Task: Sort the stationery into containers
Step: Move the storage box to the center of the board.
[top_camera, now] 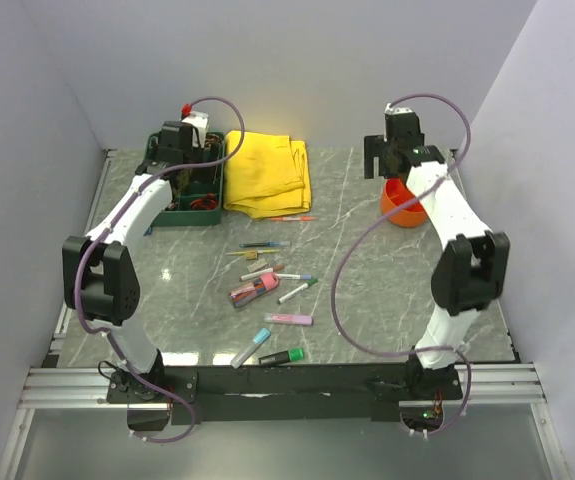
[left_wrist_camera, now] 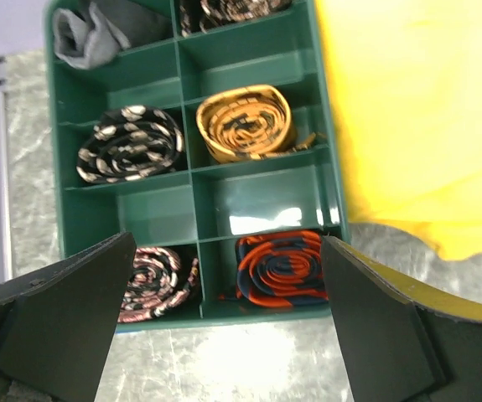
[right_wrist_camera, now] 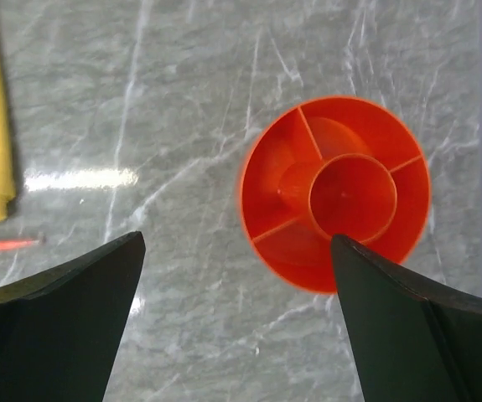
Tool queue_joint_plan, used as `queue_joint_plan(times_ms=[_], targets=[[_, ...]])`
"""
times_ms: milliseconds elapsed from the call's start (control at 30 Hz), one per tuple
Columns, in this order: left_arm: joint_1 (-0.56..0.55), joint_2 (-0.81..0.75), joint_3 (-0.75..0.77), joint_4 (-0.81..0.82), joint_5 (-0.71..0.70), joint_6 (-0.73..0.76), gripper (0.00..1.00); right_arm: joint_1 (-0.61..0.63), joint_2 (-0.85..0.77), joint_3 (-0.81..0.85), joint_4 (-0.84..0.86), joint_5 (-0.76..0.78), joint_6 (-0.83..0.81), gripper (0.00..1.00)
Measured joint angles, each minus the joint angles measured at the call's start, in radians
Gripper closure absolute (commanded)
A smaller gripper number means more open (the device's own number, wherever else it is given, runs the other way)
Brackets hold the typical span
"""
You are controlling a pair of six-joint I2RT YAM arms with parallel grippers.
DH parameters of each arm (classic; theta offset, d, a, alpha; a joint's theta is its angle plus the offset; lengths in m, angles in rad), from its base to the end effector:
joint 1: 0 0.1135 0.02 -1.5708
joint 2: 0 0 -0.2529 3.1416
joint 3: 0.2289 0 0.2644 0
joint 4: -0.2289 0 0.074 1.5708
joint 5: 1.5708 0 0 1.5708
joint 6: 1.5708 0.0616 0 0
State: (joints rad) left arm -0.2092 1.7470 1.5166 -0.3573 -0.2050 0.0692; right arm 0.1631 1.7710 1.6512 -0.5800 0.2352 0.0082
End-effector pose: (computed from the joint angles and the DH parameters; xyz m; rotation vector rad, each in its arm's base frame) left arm 0.4335 -0.0792 0.2876 0.1806 2.1403 0.1397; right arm 0.4321 0.0566 0.3039 -0.0508 2.2529 -0.1753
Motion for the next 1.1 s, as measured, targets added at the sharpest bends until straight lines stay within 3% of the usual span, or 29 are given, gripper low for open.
queue_joint_plan(times_ms=[167, 333, 767, 1100], targets=[[-0.002, -0.002, -0.007, -0.037, 0.030, -0.005, 0.01, -0.068, 0.166, 0.144, -0.045, -0.055, 0.018, 0.02], [-0.012, -0.015, -0.054, -0.060, 0.032, -0.002, 0.01, -0.109, 0.236, 0.221, -0.087, -0.080, -0.019, 0.19], [-0.015, -0.036, -0.092, -0.073, -0.010, 0.006, 0.01, -0.089, 0.313, 0.307, -0.103, -0.196, -0.040, 0.40], [-0.015, -0.047, -0.122, -0.072, -0.028, 0.010, 0.01, -0.049, 0.361, 0.316, -0.137, -0.216, -0.024, 0.41]])
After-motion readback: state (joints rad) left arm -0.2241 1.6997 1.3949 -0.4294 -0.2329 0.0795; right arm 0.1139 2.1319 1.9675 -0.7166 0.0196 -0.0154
